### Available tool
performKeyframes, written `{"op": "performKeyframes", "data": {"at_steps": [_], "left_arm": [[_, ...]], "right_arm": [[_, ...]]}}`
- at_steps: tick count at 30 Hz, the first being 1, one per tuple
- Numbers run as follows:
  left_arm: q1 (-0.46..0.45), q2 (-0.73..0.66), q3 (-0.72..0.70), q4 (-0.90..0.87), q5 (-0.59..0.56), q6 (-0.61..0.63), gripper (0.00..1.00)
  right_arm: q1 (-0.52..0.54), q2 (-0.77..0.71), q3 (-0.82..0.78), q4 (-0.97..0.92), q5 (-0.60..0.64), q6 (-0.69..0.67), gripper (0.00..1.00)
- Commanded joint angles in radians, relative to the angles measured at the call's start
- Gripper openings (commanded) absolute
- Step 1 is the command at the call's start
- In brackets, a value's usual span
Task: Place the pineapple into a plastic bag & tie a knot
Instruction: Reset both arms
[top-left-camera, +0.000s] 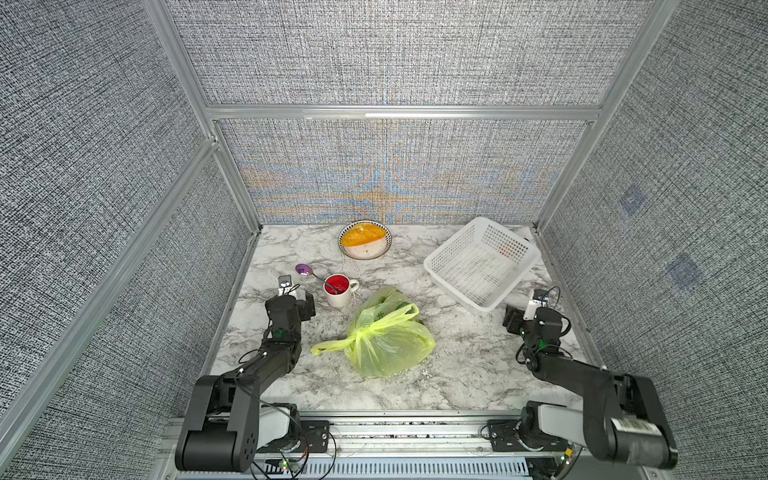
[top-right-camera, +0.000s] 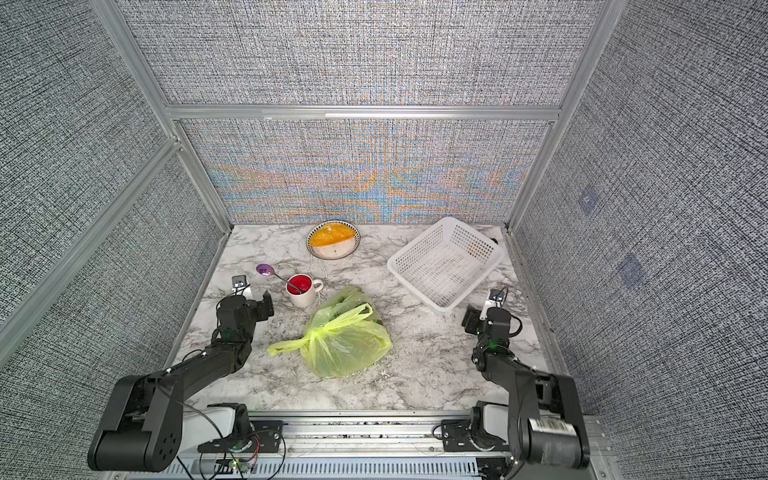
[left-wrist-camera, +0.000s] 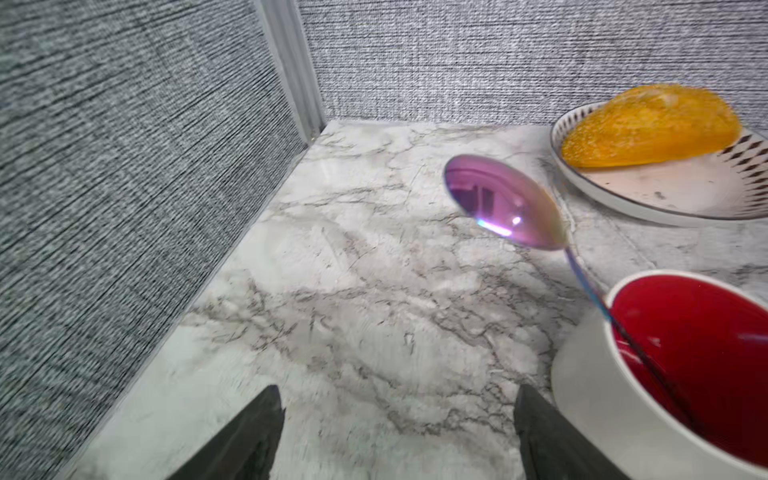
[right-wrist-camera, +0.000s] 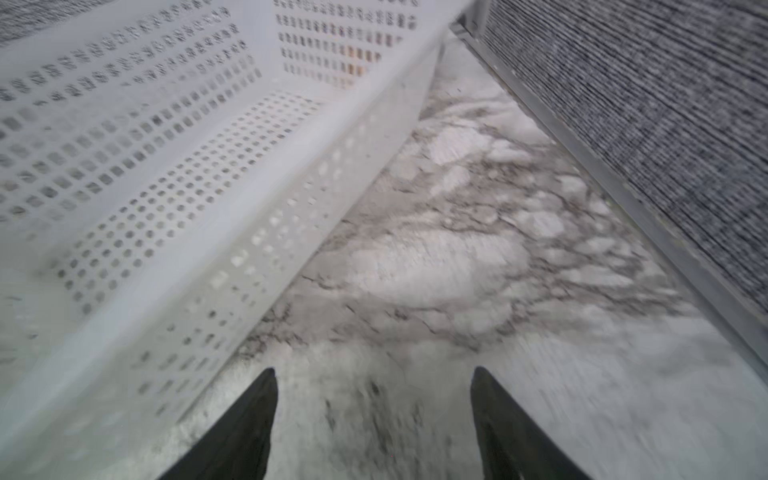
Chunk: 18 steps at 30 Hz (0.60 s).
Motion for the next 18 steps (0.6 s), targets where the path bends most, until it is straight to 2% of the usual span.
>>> {"op": "performKeyframes", "data": {"at_steps": [1,3,6,8,10,12,13,14,16,18], "left_arm": [[0.002,0.065,0.019,0.103,0.111,0.049,0.87],[0.002,0.111,0.030,0.125,0.137,0.060,0.87],[0.001,0.174,0.041,0.153,0.175,0.079,0.87],[0.001,0.216,0.045,0.200,0.173,0.064,0.87],[0.001,0.204,0.075,0.122,0.171,0.074,0.88],[0.001,0.216,0.087,0.114,0.145,0.067,0.89],[0.001,0.213,0.095,0.096,0.141,0.067,1.00],[-0.002,0.206,0.090,0.091,0.136,0.076,1.00],[-0.007,0.208,0.090,0.097,0.143,0.082,1.00],[-0.006,0.207,0.091,0.093,0.146,0.083,1.00]], "right_arm": [[0.007,0.095,0.041,0.324,-0.061,-0.008,0.73],[0.046,0.167,0.066,0.363,-0.134,-0.085,0.72],[0.115,0.171,0.019,0.435,-0.048,-0.144,0.73],[0.115,0.228,-0.046,0.632,-0.045,-0.131,0.74],[0.114,0.187,0.012,0.442,-0.024,-0.133,0.75],[0.113,0.224,-0.025,0.574,-0.026,-0.122,0.78],[0.111,0.206,-0.013,0.519,-0.024,-0.125,0.79],[0.110,0.191,0.003,0.465,-0.019,-0.124,0.81],[0.110,0.216,-0.017,0.548,-0.022,-0.122,0.84],[0.110,0.214,-0.016,0.541,-0.021,-0.122,0.86]]}}
